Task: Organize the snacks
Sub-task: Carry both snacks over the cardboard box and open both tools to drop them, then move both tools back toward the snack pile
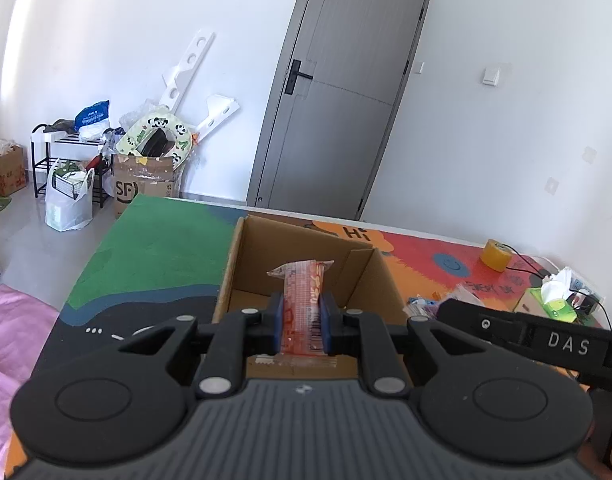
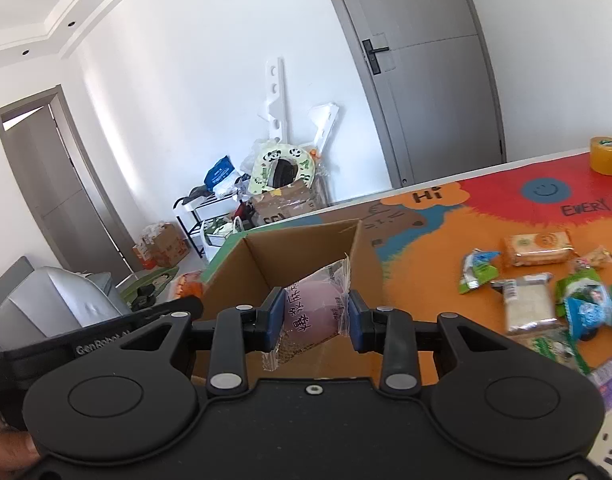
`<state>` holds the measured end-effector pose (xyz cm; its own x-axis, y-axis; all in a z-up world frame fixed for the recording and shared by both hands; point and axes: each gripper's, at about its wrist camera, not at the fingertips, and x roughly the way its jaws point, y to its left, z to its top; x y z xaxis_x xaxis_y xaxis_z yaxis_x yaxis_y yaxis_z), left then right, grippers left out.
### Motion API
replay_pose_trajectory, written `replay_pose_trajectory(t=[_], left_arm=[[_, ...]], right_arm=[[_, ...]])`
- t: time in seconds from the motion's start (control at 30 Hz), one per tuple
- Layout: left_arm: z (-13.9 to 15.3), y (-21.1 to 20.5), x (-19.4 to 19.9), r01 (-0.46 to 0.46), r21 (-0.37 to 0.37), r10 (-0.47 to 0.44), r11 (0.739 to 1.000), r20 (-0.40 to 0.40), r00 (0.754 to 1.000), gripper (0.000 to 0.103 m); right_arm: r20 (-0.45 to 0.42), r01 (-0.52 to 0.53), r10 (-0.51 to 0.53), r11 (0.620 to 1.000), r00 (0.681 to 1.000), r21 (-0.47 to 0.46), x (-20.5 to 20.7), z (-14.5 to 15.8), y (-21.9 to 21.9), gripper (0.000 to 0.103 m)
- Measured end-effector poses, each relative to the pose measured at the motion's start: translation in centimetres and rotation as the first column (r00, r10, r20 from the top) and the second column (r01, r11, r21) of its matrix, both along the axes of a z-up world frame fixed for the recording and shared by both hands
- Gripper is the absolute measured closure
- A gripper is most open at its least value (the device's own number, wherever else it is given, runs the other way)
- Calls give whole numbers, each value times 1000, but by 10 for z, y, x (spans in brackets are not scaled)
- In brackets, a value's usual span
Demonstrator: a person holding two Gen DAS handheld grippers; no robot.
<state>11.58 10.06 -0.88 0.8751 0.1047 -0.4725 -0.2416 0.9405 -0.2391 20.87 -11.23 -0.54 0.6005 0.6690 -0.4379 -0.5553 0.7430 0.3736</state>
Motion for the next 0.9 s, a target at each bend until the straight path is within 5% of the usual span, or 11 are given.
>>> replay_pose_trajectory(t=[0.57, 0.63, 0.9], left_arm=[[0, 17, -10, -54, -26, 53, 998, -38, 998, 79], [2, 17, -13, -65, -22, 64, 998, -39, 997, 72], [4, 3, -13, -61, -33, 59, 998, -50, 997, 29]], right_arm=[[-41, -30, 30, 999, 999, -20, 8, -7, 40, 63], [-27, -18, 17, 1000, 999, -16, 6, -7, 36, 49], [-24, 55, -55, 998, 998, -2, -6, -6, -1, 34]])
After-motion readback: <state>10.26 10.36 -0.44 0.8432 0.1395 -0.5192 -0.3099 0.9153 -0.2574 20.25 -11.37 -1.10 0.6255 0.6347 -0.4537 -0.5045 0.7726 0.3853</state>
